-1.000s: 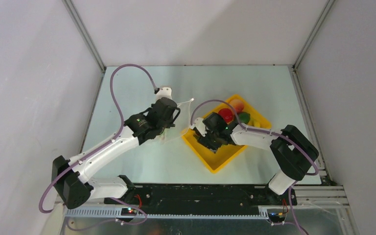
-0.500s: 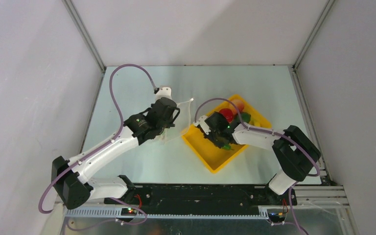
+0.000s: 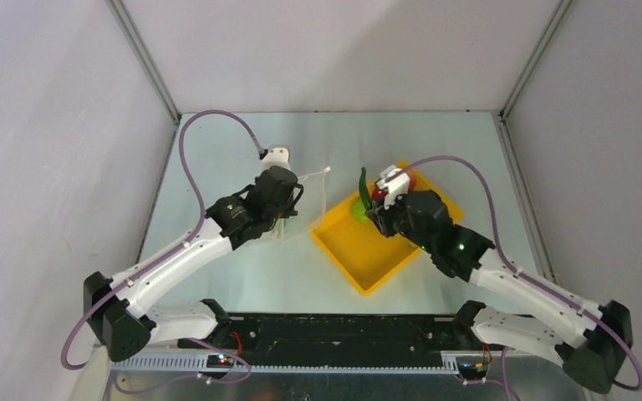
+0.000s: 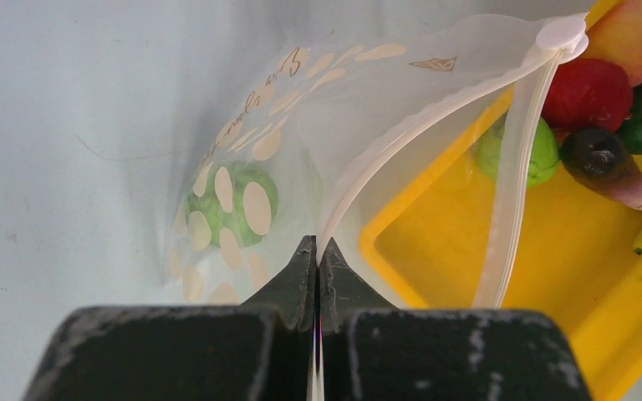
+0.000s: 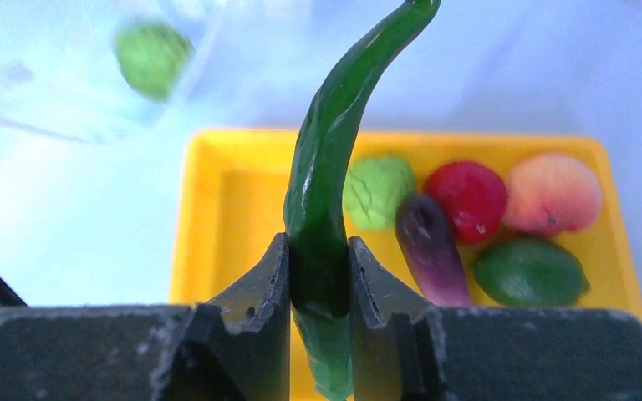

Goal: Place the food in the zip-top bag and seal the zipper
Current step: Pick up the fake vegetable from the bin, then place the fake vegetable in the zipper food storage bag.

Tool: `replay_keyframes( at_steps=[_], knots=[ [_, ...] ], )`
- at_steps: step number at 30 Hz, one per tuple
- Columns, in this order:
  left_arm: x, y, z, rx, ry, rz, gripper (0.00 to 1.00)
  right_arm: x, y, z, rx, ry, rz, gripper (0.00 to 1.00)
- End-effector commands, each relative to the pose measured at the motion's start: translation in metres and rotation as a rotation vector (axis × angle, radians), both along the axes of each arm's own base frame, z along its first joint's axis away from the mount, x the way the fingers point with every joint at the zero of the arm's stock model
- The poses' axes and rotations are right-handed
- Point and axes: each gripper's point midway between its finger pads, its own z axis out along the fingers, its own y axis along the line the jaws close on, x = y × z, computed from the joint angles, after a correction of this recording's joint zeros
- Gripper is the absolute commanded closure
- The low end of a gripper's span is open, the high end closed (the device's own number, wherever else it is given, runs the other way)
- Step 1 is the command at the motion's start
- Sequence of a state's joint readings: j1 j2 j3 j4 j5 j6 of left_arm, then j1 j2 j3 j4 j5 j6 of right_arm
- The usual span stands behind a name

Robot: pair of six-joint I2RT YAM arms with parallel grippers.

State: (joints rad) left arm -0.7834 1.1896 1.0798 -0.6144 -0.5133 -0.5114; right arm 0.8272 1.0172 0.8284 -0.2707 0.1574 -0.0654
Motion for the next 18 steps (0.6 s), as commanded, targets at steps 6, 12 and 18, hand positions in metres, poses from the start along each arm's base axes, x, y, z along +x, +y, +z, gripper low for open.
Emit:
replay_keyframes(
  at_steps=[6,12,18],
  knots=[
    [-0.004,-0.015,0.014,-0.114,-0.008,-0.019,1.0,-0.005,0.061,0.137,0.696,-0.263,0.132,0.98],
    [-0.008,-0.019,0.016,-0.146,0.016,-0.027,1.0,-0.015,0.112,0.158,0.851,-0.323,0.277,0.92],
    [-0.011,-0.02,0.018,-0.164,0.033,-0.026,1.0,-0.011,0.146,0.142,0.851,-0.339,0.314,0.9]
  ],
)
